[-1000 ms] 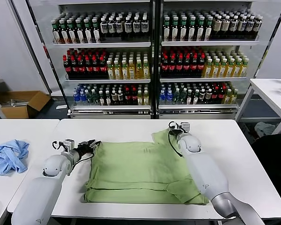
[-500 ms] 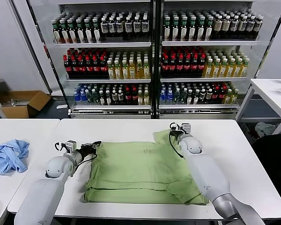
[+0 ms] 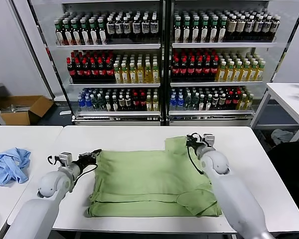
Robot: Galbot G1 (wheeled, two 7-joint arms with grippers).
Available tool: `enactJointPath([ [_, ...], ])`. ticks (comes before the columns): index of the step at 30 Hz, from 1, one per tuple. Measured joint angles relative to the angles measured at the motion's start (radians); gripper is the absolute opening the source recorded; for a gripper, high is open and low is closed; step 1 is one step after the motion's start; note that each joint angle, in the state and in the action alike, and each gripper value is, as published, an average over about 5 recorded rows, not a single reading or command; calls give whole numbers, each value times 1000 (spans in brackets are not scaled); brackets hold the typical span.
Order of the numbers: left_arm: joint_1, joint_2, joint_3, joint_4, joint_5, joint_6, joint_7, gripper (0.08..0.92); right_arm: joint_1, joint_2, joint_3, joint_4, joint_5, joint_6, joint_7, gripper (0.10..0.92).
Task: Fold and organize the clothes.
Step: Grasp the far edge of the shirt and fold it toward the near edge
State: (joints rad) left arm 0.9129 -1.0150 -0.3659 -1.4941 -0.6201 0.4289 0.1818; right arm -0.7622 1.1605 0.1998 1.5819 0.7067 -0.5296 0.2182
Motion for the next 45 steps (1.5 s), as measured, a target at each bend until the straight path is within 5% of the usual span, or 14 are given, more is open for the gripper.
enactJointPath([
  [23,346,65,-143,-288,-83,-18,-13,84,-507,-114,274,525,39,-42,2,106],
  [45,500,92,-224,-398,-69,74,17,84,-726,-105,351,610,-21,-42,5,106],
])
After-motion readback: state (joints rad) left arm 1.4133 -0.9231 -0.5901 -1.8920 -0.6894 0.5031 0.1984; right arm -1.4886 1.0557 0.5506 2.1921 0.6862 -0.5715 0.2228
